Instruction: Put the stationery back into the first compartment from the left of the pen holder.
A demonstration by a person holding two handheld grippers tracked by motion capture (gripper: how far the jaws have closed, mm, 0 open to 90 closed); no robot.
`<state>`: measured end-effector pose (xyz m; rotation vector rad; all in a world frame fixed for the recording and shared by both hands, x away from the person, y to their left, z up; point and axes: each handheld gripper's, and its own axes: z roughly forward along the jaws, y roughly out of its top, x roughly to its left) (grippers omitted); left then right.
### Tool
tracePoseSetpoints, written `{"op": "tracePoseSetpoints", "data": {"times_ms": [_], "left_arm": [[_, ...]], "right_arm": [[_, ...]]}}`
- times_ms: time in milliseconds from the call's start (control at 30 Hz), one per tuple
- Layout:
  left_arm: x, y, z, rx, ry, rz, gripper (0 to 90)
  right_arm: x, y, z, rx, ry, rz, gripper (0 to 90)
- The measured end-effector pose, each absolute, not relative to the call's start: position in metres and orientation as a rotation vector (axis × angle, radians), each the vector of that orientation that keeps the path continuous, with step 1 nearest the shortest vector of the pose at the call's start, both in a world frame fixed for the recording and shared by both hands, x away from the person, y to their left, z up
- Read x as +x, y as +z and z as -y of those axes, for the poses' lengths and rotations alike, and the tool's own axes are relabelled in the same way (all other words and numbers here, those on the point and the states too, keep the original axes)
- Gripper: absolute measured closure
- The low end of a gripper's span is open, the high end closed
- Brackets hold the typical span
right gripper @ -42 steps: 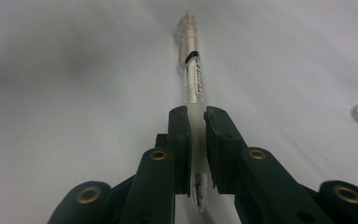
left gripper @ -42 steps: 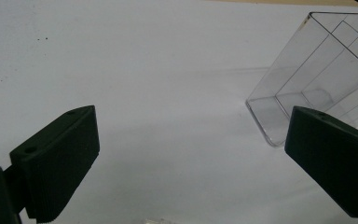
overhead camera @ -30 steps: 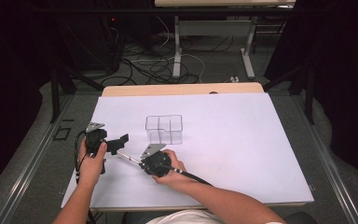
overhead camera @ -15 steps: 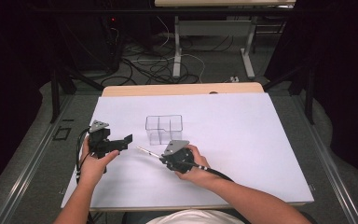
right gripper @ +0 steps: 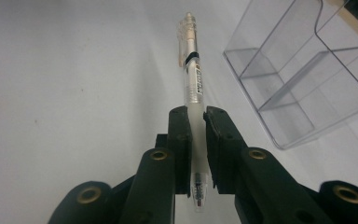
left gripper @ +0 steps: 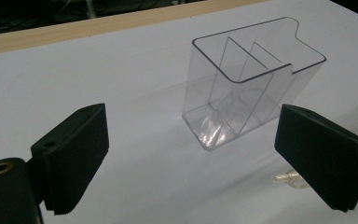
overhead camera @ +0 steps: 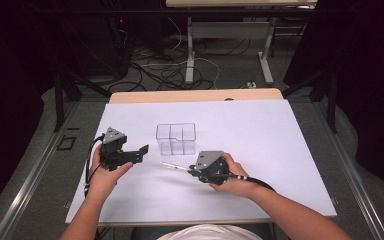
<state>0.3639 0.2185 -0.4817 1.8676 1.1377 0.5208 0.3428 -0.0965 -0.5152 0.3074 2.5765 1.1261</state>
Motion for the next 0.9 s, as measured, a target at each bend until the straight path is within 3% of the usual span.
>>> {"op": "tracePoseSetpoints", "data": {"times_ms": [167, 467, 767, 900], "left_arm": [[0.361, -0.480, -0.210, 1.898, 0.524, -1.095, 15.2], [0.357, -0.479, -0.194, 1.973, 0.526, -0.996, 15.6], [0.354, -0.478, -0.184, 2.007, 0.510, -0.945, 19.0], [0.352, -0.477, -0.180, 2.056, 0.492, -0.898, 22.7]], "right_arm": [[0.348, -0.512, 0.108, 0.285, 1.149, -2.625, 80.5], [0.349, -0.503, 0.115, 0.167, 1.130, -2.597, 80.5], [0.311, -0.502, 0.106, -0.301, 0.775, -2.334, 80.5], [0.305, -0.503, 0.102, -0.341, 0.768, -2.331, 80.5]]}}
